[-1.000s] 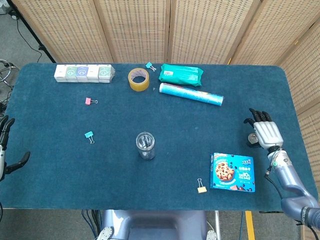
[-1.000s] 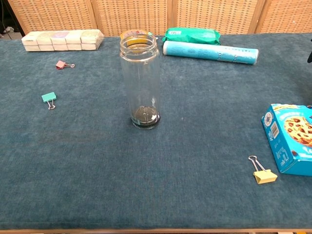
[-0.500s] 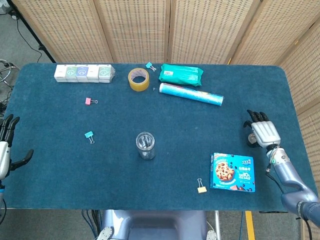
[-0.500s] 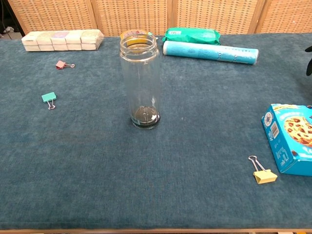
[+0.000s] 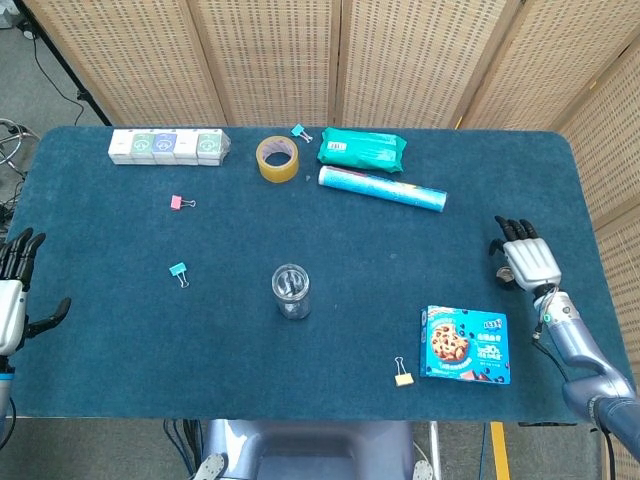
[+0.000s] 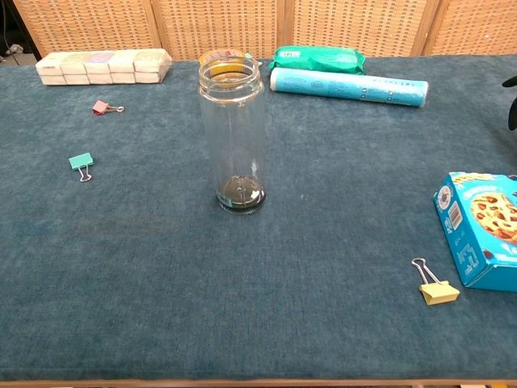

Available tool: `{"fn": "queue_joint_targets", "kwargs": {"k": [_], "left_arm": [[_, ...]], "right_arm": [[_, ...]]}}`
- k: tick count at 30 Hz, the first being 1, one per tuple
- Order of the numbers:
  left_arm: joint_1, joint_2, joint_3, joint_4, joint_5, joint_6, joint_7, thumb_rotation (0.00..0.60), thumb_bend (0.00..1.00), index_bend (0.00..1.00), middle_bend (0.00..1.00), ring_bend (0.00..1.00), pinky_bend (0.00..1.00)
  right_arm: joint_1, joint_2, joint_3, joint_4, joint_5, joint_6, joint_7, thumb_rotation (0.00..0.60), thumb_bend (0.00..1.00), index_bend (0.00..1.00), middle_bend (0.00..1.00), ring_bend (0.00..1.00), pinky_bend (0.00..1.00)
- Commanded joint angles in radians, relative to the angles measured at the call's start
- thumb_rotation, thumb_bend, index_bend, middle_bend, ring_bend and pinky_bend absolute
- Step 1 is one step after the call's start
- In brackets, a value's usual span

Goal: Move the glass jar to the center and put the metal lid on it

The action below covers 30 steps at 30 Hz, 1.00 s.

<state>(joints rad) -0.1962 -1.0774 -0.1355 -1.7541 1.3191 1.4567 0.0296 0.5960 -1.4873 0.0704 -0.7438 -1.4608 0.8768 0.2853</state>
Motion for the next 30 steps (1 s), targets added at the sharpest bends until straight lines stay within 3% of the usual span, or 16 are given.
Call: {"fn": "queue_joint_targets", "kwargs": {"k": [1,11,20,30], "left_arm": [[-0.001,0.0,-0.001,0.002,-0.002,-0.006,0.002,0.6,0.28,0.0,0.0,0.0,0.0],[-0.001,-0.003,-0.005,0.003,0.0,-0.015,0.005,0.6,0.28,0.0,0.0,0.0,0.0],[0.0,-0.003,-0.008,0.005,0.002,-0.021,0.004,0.6,0.28,0.0,0.0,0.0,0.0],[0.001,0.001,-0.007,0.003,0.01,-0.028,-0.002,0.6,0.28,0.0,0.0,0.0,0.0]], "right_arm": [[0.001,0.0,-0.005,0.006,-0.001,-0.007,-0.001,0.6,0.28,0.39,0.0,0.0,0.0],[-0.004,0.001,-0.017,0.025,0.0,-0.013,0.015,0.6,0.28,0.41,0.0,0.0,0.0],[-0.002,-0.011,-0.022,0.046,-0.005,-0.009,0.029,0.6,0.37,0.46,0.0,0.0,0.0],[-0.004,-0.007,-0.028,0.05,-0.004,-0.019,0.041,0.6,0.4,0.46,0.0,0.0,0.0]]}}
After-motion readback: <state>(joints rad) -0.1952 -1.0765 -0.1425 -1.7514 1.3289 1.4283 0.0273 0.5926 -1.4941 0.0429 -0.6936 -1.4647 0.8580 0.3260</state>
